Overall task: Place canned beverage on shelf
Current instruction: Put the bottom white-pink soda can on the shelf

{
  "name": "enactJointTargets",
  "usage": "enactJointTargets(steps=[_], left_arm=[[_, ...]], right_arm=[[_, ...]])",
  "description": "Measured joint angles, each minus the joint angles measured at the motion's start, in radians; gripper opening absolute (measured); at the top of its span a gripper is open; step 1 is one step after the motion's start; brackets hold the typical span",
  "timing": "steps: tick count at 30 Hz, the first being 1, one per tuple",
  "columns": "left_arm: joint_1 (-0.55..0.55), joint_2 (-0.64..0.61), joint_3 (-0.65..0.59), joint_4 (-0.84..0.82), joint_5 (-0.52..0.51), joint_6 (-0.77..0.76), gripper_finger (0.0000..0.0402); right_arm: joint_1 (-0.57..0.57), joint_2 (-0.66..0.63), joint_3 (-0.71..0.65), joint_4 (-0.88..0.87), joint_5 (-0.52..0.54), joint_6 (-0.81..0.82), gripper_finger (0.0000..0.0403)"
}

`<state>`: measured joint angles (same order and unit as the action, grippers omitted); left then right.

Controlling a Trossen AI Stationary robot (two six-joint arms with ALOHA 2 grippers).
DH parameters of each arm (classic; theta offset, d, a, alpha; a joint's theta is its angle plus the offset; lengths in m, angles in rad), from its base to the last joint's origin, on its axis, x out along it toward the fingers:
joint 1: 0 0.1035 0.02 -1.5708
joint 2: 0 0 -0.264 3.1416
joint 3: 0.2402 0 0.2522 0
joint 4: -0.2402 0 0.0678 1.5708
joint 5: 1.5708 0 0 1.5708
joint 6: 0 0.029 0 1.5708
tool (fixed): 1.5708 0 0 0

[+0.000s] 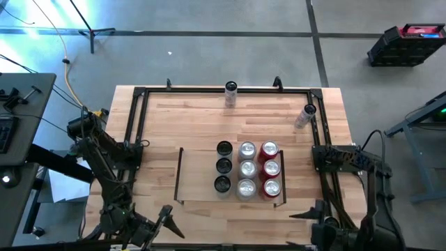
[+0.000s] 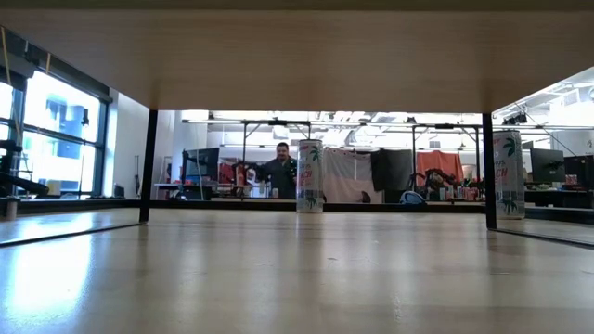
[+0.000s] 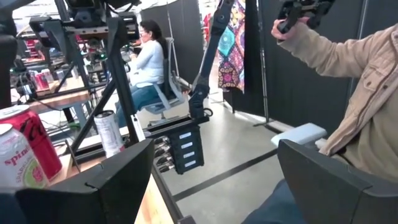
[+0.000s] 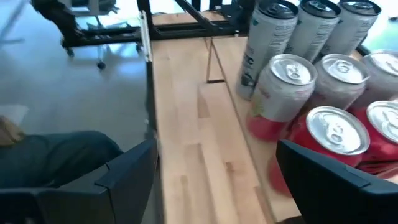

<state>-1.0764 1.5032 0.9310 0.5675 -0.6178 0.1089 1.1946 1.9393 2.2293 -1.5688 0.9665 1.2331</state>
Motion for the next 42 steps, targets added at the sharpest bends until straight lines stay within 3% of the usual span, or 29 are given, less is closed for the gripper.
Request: enactJointTargets(steps=[3, 5, 15, 22, 27, 31, 42], left_arm=[[0.010, 0.000, 0.000, -0.005, 0.000, 0.000, 0.0330], [0.017, 0.000, 0.000, -0.006, 0.001, 0.000, 0.0330], [0.024, 0.001, 0.000, -0.032, 0.004, -0.002, 0.0330], [0.036, 0.001, 0.000, -0.032, 0.004, -0.002, 0.0330], [0.045, 0.001, 0.000, -0.033, 0.004, -0.002, 0.0330], [0.056, 0.001, 0.000, -0.033, 0.004, 0.000, 0.0330], [0.095, 0.001, 0.000, -0.033, 0.004, -0.001, 0.0330]], right_arm=[[-0.005, -0.019, -0.053, -0.001, -0.025, 0.039, 0.0314], [-0.007, -0.028, -0.105, -0.002, -0.110, 0.110, 0.0314], [-0.036, -0.205, -0.467, -0.002, -0.735, 0.632, 0.0314], [-0.097, -0.365, -0.709, 0.043, -1.077, 0.784, 0.0314], [-0.130, -0.412, -0.792, 0.206, -1.116, 0.775, 0.0323], [-0.141, -0.409, -0.813, 0.209, -1.181, 0.795, 0.0330], [-0.132, -0.368, -0.828, 0.269, -1.180, 0.802, 0.0330]])
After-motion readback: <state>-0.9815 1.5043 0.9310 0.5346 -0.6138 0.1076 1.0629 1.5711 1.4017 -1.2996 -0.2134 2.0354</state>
